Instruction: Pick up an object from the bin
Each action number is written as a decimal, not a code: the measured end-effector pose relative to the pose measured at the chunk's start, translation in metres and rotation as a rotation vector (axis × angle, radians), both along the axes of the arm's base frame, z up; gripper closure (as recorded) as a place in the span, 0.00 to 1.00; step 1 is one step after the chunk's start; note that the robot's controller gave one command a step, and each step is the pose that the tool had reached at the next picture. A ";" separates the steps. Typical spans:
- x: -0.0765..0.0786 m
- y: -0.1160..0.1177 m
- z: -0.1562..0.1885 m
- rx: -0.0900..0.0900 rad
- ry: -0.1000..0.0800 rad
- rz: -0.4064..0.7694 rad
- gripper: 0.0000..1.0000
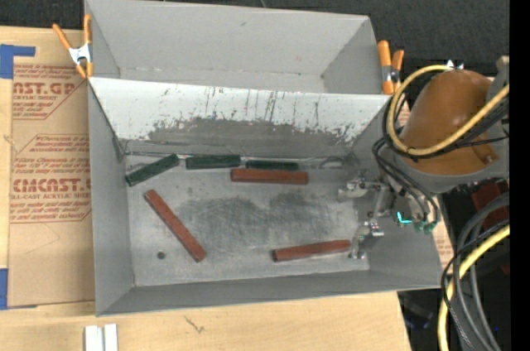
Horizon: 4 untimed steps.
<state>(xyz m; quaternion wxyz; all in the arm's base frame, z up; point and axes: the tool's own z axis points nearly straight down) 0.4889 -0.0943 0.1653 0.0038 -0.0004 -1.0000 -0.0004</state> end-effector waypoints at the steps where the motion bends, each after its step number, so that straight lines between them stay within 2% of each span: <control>1: 0.002 0.000 0.004 -0.001 -0.008 0.001 0.00; 2: 0.002 0.011 -0.092 0.000 -0.007 0.084 1.00; 3: 0.002 0.011 -0.092 0.000 -0.007 0.084 1.00; 4: 0.022 0.007 0.037 0.000 -0.010 0.138 1.00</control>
Offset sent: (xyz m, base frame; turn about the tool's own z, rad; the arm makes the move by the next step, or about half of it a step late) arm 0.0012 0.0106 -0.0953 -0.0837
